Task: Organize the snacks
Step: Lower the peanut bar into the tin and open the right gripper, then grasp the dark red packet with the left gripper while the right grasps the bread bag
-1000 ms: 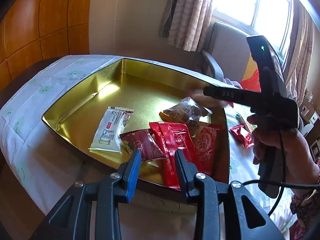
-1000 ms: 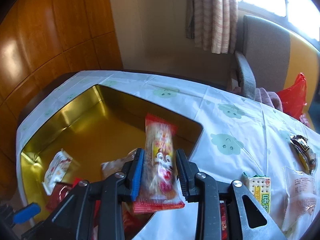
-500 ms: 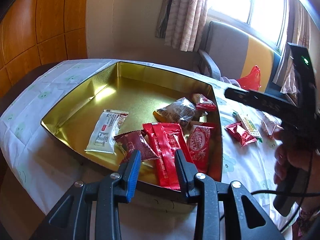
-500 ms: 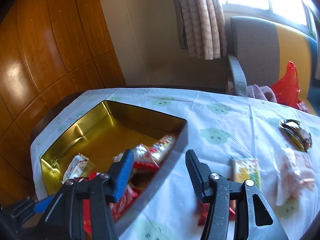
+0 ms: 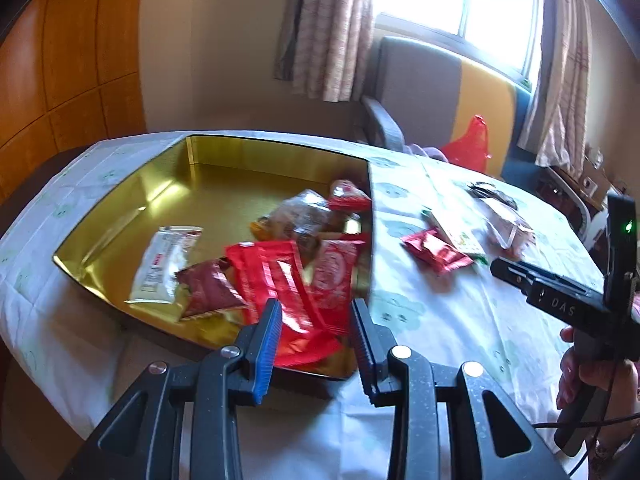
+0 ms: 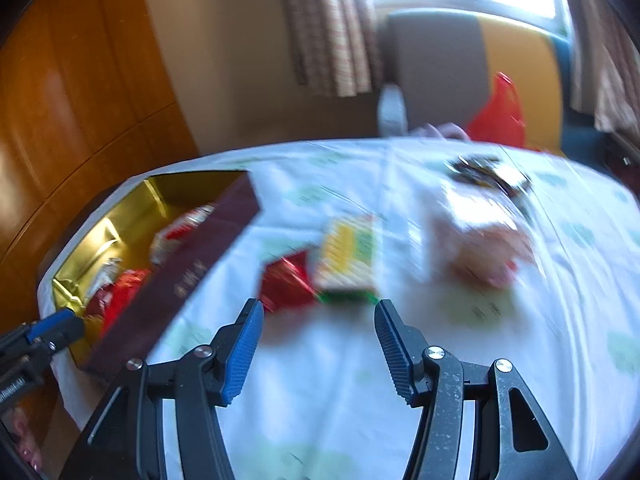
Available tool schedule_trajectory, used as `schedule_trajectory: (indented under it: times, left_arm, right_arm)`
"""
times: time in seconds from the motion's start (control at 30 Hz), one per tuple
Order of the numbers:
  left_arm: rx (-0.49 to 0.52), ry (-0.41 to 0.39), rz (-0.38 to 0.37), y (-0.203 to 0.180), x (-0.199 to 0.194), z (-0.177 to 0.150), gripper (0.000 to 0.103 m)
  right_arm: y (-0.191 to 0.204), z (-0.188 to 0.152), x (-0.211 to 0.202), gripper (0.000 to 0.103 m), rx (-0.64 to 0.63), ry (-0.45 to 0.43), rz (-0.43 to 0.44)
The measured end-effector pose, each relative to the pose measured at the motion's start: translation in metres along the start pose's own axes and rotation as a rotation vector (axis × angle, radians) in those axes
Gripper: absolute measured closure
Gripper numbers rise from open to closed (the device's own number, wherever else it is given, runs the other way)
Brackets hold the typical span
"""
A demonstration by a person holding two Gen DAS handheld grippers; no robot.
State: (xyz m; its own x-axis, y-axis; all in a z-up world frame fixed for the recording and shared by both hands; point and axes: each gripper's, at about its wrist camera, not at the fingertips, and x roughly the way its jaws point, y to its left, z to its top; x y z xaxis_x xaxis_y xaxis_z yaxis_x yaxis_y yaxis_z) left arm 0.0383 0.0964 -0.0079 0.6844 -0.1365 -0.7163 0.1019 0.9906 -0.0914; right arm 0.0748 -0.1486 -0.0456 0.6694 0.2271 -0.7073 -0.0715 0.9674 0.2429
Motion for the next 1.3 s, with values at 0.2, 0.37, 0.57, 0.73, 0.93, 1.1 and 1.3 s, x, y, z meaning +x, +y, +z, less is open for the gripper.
schedule_trajectory:
  times: [0.2, 0.37, 0.57, 0.73, 0.93, 1.1, 1.3]
  left_arm:
    - [0.046, 0.018, -0.032, -0.023, 0.001, -0.008, 0.068]
    - [0.088, 0.017, -0.016, -0.041, 0.001, -0.014, 0.065]
    - [0.067, 0.016, -0.009, -0.040, -0.001, -0.013, 0.065]
    - [0.077, -0.020, -0.016, -0.046, -0.009, -0.013, 0.064]
    - [0.105, -0.011, -0.052, -0.061, -0.008, -0.014, 0.063]
    - [0.125, 0.017, -0.089, -0.076, -0.003, -0.014, 0.063]
    - [0.157, 0.031, -0.096, -0.089, -0.001, -0.015, 0.063]
  right_arm:
    - [-0.039, -0.021, -0.008, 0.044, 0.069, 0.010, -0.058]
    - [-0.055, -0.035, -0.012, 0.044, 0.094, -0.001, -0.086]
    - [-0.057, -0.043, -0.018, 0.041, 0.066, -0.026, -0.087]
    - [-0.056, -0.045, -0.018, 0.041, 0.060, -0.039, -0.086]
    - [-0.064, -0.035, -0.019, 0.037, 0.076, -0.046, -0.095]
    - [-0.077, -0.001, -0.021, 0.011, 0.085, -0.080, -0.126]
    - [-0.084, 0.060, 0.012, 0.000, 0.060, -0.037, -0.166]
